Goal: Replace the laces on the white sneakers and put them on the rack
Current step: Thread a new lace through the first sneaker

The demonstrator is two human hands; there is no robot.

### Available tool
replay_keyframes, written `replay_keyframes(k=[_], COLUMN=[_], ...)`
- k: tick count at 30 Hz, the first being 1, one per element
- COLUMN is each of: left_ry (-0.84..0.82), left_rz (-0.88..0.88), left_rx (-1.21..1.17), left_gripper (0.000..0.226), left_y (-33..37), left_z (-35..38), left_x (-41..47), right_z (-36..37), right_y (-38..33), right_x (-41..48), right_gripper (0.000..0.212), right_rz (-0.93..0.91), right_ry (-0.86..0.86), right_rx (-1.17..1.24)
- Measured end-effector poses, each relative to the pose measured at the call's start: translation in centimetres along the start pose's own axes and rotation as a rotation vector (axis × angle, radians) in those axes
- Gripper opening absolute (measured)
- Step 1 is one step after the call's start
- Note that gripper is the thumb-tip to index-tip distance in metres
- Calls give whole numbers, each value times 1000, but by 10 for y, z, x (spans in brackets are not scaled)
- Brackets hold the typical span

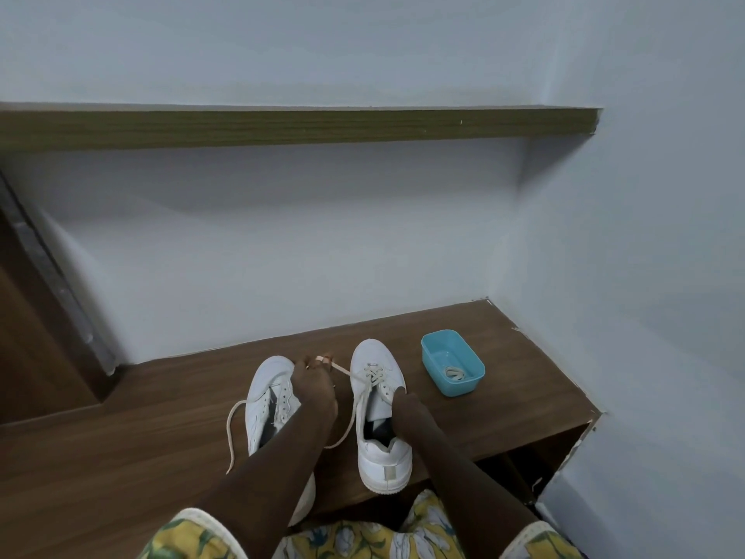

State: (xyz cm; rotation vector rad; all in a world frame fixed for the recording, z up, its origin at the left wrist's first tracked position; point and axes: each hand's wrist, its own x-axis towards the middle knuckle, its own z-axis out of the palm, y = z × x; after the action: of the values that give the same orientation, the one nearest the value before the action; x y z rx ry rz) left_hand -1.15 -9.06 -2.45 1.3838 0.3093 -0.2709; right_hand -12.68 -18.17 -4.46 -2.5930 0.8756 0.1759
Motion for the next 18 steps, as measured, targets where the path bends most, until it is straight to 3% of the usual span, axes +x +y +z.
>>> replay_keyframes(k=[4, 9, 13, 18], left_ry=[-18, -164, -290, -512], left_rz=[160, 310, 344, 395], left_rx=[3, 41, 119, 262], left_gripper=[38, 39, 30, 36], left_y=[28, 47, 56, 63], left_z=[1, 3, 7, 9], left_x=[-11, -14, -21, -38], right_z=[0, -9, -33, -55], right_y=[0, -7, -33, -68], right_x=[0, 3, 6, 16], right_gripper=[49, 43, 48, 24], right_rz=[3, -25, -95, -159], right_ry=[-26, 33, 116, 290], right_rx=[3, 126, 412, 680])
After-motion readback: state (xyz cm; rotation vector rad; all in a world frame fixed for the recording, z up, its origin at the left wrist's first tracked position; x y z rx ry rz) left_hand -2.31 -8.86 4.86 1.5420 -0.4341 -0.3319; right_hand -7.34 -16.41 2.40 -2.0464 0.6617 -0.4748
